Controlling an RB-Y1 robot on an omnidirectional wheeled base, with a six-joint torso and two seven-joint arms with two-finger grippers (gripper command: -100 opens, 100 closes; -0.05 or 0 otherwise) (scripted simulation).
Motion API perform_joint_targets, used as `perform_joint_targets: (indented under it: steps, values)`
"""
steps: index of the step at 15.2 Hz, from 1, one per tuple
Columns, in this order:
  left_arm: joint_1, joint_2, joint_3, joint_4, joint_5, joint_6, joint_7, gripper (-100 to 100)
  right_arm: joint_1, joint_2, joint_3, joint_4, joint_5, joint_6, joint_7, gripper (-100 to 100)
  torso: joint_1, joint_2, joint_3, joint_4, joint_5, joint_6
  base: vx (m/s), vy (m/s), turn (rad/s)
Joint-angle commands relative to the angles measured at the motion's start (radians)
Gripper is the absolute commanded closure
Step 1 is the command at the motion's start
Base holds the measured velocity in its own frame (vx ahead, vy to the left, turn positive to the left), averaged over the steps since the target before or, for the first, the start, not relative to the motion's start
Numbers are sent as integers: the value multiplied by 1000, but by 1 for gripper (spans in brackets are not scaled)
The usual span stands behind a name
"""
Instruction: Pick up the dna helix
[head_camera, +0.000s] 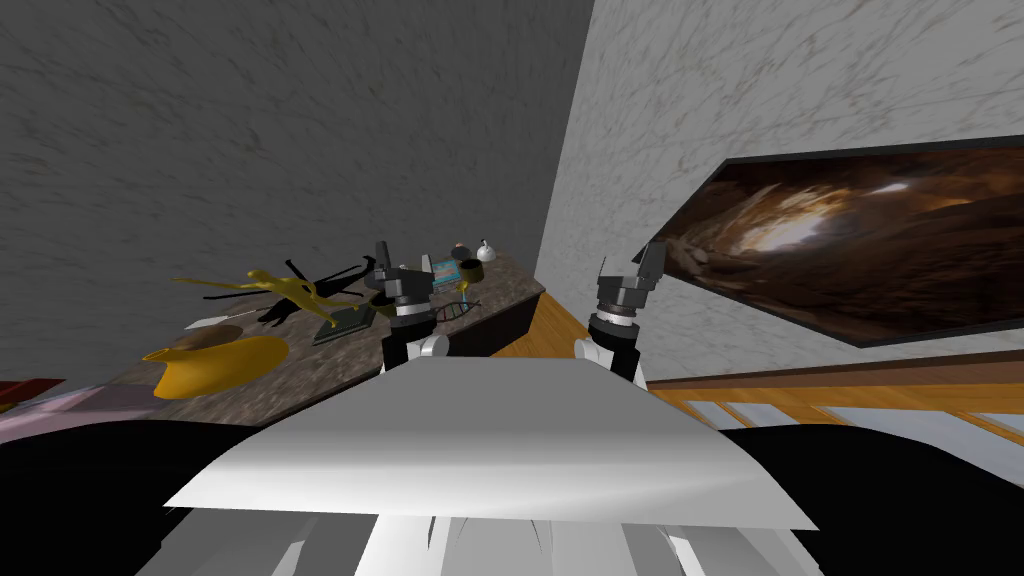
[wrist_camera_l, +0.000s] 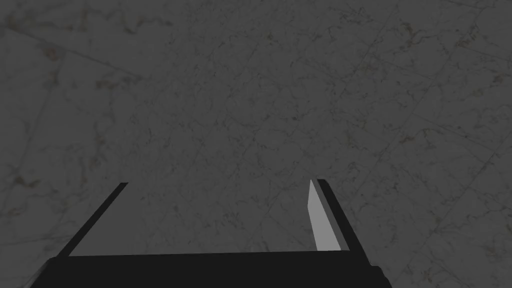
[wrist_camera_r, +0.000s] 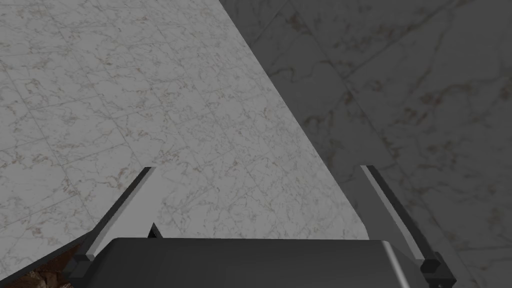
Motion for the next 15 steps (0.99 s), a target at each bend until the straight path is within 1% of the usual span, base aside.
perform_joint_targets:
  steps: [1, 5, 9, 10, 12, 13, 15]
  values:
    - [-2, 30, 2, 6, -2, 12, -2, -100, 0, 0, 0, 0, 0, 0, 0, 0, 0, 0, 0, 0, 0, 0, -9, -2, 9]
    - [-8, 95, 9, 29, -9, 55, -11, -100, 0, 0, 0, 0, 0, 0, 0, 0, 0, 2, 1, 0, 0, 0, -29, -7, 19]
    - [-17, 157, 20, 65, -19, 124, -24, -100, 0, 0, 0, 0, 0, 0, 0, 0, 0, 3, 2, 1, 0, 0, -40, -9, 26]
    - [-17, 157, 20, 65, -19, 124, -24, -100, 0, 0, 0, 0, 0, 0, 0, 0, 0, 3, 2, 1, 0, 0, -38, -2, 17]
    - [-22, 184, 26, 87, -26, 166, -32, -100, 0, 0, 0, 0, 0, 0, 0, 0, 0, 3, 2, 1, 0, 0, -33, 2, 24]
    - [-22, 184, 26, 87, -26, 166, -32, -100, 0, 0, 0, 0, 0, 0, 0, 0, 0, 3, 2, 1, 0, 0, -29, 1, 19]
    - [-28, 210, 34, 112, -33, 211, -40, -100, 0, 0, 0, 0, 0, 0, 0, 0, 0, 2, 1, 0, 0, 0, -30, 0, 26]
